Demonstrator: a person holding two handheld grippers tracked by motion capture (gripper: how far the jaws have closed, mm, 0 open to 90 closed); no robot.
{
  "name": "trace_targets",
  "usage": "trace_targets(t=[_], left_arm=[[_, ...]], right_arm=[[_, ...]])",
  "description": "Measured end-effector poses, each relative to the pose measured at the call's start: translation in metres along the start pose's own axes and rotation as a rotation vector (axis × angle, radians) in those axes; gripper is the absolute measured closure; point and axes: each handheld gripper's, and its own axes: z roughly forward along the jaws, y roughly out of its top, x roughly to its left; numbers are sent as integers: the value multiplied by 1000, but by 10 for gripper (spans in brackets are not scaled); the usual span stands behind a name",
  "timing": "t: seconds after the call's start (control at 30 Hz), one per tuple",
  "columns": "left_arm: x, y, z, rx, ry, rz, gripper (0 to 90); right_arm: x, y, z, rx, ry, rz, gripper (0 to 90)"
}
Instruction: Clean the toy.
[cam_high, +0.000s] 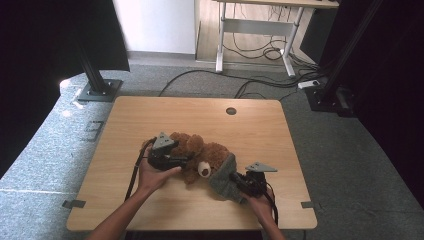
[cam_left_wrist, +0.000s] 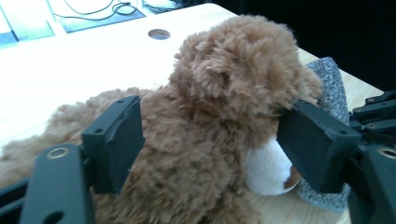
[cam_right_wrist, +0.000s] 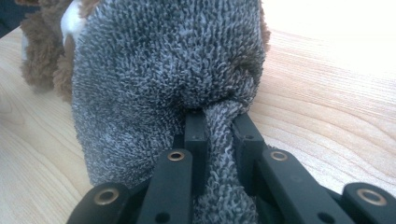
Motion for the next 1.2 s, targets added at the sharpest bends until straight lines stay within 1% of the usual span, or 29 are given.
trace_targets(t=[0.03, 0.1, 0.13, 0.2, 0.27, 0.33, 0.37, 0.43, 0.5, 0.57, 0.63, 0.77, 0.87, 0.97, 1.07, 1.2], left_arm=[[-2, 1, 0, -3, -1, 3, 212], [-5, 3, 0, -5, -9, 21, 209], [-7, 4, 0, -6, -7, 31, 202], [-8, 7, 1, -9, -2, 38, 203], [-7, 10, 5, -5, 16, 36, 209], [-4, 12, 10, 9, 24, 24, 226], [-2, 12, 11, 9, 31, 26, 279], [1, 12, 12, 2, 31, 31, 458], [6, 10, 10, -8, 4, 29, 600], [9, 7, 9, -4, -9, 26, 663], [10, 2, 7, -4, -15, 23, 703], [10, -12, -1, -1, -35, 13, 734], [10, -26, -5, 4, -53, -11, 742], [9, -37, -10, 10, -76, -32, 747], [4, -48, -13, 30, -89, -19, 752], [-1, -63, -15, 64, -105, -13, 755]], right_arm=[[0, 0, 0, -2, 1, -2, 797], [0, 0, -1, -5, 1, -4, 797], [0, 0, 0, -6, 3, -5, 797], [0, 0, 0, -7, 4, -6, 797], [0, 0, 0, -9, 3, -7, 797], [0, 0, -1, -11, 4, -7, 797], [1, 0, -1, -11, 5, -8, 797], [0, 0, -1, -13, 4, -7, 797], [0, 0, -1, -14, 5, -7, 797], [-1, 0, -1, -16, 6, -7, 797], [0, 0, -2, -17, 6, -7, 797], [0, 0, -5, -32, 7, -3, 797], [0, 1, -11, -52, 10, 6, 797], [0, 2, -18, -91, 16, 21, 796], [1, 7, -28, -138, 17, 27, 796], [4, 21, -39, -201, 23, 25, 797]])
